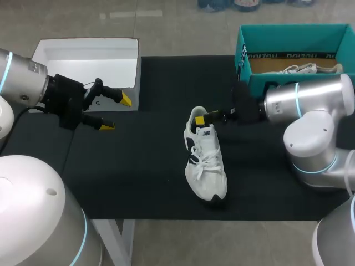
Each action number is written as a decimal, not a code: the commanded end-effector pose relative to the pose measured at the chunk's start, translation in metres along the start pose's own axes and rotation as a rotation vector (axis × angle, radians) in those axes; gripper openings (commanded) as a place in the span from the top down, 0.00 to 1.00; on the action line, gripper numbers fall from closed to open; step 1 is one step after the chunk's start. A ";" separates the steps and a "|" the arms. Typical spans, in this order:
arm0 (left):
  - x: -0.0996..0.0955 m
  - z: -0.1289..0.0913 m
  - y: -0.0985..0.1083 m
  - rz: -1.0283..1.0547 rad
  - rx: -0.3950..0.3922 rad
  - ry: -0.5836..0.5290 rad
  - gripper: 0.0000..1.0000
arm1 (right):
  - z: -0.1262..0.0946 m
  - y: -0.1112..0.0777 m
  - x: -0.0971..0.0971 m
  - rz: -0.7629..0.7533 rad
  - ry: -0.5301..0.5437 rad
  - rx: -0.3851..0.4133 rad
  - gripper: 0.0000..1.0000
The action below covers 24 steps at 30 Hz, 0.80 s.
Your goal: Take the shoe out of the shoebox, open the shoe tongue, remove and reinsert the insole, then place the shoe into the shoebox
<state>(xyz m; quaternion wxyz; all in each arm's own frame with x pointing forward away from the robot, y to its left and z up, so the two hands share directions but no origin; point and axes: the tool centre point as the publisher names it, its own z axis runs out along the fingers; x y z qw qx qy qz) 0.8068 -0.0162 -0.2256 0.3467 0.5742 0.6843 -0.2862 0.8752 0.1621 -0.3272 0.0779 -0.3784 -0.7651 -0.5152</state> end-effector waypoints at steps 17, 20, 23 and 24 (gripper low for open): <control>0.000 -0.001 0.000 0.001 -0.001 0.004 0.00 | -0.022 0.019 0.011 0.003 -0.418 0.124 0.00; 0.000 -0.001 0.000 0.001 -0.001 0.004 0.00 | -0.024 0.020 0.013 -0.032 -0.522 0.174 0.00; 0.000 -0.001 0.000 0.001 -0.001 0.004 0.00 | -0.026 0.021 0.014 -0.031 -0.533 0.190 0.00; 0.000 -0.001 0.000 0.001 -0.001 0.004 0.00 | -0.026 0.021 0.014 -0.031 -0.533 0.190 0.00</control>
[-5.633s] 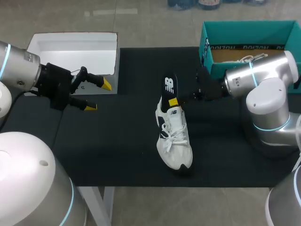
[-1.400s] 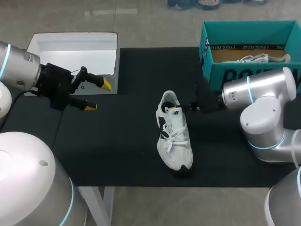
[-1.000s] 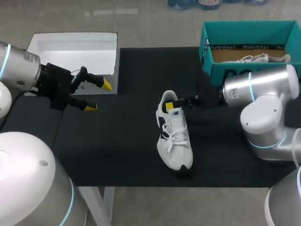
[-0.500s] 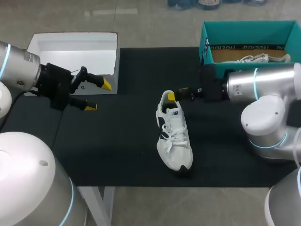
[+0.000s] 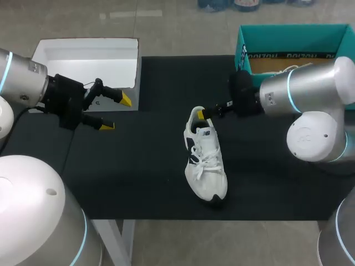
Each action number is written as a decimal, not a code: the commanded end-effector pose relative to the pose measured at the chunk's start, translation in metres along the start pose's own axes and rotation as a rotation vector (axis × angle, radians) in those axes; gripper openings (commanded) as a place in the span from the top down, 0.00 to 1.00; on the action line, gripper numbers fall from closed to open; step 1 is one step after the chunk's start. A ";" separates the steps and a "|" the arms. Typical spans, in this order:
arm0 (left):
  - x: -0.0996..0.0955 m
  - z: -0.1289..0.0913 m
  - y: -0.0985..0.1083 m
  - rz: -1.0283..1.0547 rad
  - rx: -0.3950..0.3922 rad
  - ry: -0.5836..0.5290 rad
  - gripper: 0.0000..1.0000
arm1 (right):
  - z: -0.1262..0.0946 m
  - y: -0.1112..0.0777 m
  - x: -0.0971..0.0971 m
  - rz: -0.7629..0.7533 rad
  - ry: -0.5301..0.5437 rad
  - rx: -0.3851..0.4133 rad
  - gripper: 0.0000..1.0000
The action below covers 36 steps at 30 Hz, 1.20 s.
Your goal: Take the shoe out of the shoebox, open the shoe tongue, remove and reinsert the insole, then place the shoe into the shoebox
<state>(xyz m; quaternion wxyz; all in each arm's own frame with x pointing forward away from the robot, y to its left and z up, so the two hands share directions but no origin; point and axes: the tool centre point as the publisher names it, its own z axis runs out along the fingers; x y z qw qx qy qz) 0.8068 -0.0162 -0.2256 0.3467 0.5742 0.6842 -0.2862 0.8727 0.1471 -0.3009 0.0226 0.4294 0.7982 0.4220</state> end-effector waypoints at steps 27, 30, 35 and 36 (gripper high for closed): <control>0.000 -0.001 0.000 0.001 -0.001 0.004 0.00 | -0.005 0.002 0.008 0.027 -0.264 0.102 0.00; 0.000 -0.001 0.000 0.001 -0.001 0.004 0.00 | -0.006 -0.001 0.012 0.088 -0.265 0.098 0.00; 0.000 -0.001 0.000 0.001 -0.001 0.004 0.00 | -0.005 -0.003 0.020 0.150 -0.264 0.147 0.00; 0.000 -0.001 0.000 0.001 -0.001 0.004 0.00 | -0.004 -0.003 0.021 0.163 -0.266 0.171 0.00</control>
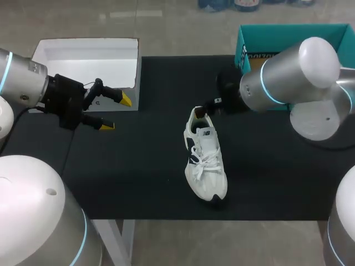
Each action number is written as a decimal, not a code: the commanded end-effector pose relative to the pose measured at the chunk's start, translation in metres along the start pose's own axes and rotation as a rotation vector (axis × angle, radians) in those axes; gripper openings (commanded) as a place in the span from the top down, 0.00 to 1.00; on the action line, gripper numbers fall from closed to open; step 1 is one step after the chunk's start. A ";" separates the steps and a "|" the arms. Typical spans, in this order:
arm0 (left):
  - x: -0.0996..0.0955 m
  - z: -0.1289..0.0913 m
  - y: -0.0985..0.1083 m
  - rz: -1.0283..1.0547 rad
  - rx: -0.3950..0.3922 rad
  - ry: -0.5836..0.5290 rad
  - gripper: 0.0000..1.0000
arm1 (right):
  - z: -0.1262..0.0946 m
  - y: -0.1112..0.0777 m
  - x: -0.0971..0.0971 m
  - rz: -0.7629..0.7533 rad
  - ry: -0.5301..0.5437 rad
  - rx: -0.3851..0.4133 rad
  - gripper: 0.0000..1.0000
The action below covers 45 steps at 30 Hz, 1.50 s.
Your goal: Take the shoe out of the shoebox, open the shoe tongue, remove and reinsert the insole, then place the shoe into the shoebox
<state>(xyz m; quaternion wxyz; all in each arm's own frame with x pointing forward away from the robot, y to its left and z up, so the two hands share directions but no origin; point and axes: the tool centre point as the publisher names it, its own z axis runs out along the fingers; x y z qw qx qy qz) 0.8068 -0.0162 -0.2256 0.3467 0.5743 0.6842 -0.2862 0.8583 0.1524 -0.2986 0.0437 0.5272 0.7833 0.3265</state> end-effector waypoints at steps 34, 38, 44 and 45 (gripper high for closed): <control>0.000 -0.001 0.000 0.001 -0.001 0.004 0.00 | 0.059 -0.011 -0.007 0.111 -0.110 0.324 1.00; 0.000 -0.001 0.000 0.001 -0.001 0.004 0.00 | 0.071 -0.021 -0.010 0.116 -0.110 0.350 1.00; 0.000 -0.001 0.000 0.001 -0.001 0.004 0.00 | 0.090 -0.036 -0.015 0.131 -0.107 0.390 1.00; 0.000 -0.001 0.000 0.001 -0.001 0.004 0.00 | 0.094 -0.040 -0.016 0.133 -0.109 0.398 1.00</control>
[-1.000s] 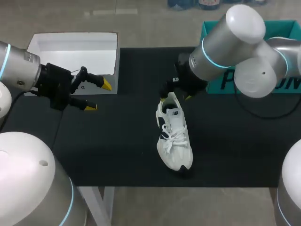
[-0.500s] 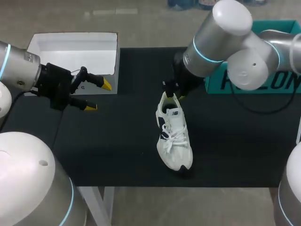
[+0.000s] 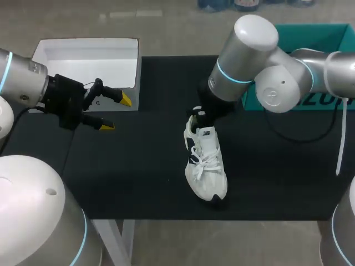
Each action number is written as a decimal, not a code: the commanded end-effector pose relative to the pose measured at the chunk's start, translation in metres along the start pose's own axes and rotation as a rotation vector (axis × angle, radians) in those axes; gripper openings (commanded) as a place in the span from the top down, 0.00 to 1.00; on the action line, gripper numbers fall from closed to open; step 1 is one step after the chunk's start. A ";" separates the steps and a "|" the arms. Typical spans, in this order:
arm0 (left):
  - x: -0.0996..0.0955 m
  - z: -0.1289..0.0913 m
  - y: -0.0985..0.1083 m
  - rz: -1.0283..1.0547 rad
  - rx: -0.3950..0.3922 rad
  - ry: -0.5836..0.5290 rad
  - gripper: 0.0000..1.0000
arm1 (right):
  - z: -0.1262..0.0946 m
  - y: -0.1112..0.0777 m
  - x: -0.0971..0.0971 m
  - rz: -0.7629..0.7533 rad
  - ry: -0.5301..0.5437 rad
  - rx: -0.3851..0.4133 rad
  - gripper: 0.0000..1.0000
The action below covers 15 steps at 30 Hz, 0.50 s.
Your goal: Take the shoe out of the shoebox, open the shoe tongue, remove and reinsert the insole, then place the shoe into the shoebox
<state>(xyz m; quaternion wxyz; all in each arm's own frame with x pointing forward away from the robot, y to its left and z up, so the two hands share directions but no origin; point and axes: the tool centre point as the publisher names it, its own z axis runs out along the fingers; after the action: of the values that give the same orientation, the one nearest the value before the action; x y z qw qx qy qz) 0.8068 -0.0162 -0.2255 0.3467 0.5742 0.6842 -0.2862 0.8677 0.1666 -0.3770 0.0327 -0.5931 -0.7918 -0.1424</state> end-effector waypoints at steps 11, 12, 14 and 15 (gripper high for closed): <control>0.000 0.000 0.000 0.001 -0.001 0.004 0.00 | 0.045 -0.005 0.003 0.005 0.019 0.063 1.00; 0.000 0.000 0.000 0.001 -0.001 0.004 0.00 | 0.039 -0.004 0.005 0.001 0.021 0.054 1.00; 0.000 0.000 0.000 0.001 -0.001 0.004 0.00 | 0.029 -0.004 0.008 -0.004 0.020 0.037 1.00; 0.000 0.000 0.000 0.001 -0.001 0.004 0.00 | 0.025 -0.004 0.010 -0.006 0.019 0.031 1.00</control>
<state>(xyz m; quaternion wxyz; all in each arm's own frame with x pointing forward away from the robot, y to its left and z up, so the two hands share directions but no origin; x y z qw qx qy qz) 0.8068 -0.0162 -0.2255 0.3467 0.5742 0.6842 -0.2862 0.8703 0.1806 -0.4058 0.0565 -0.5871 -0.7963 -0.1340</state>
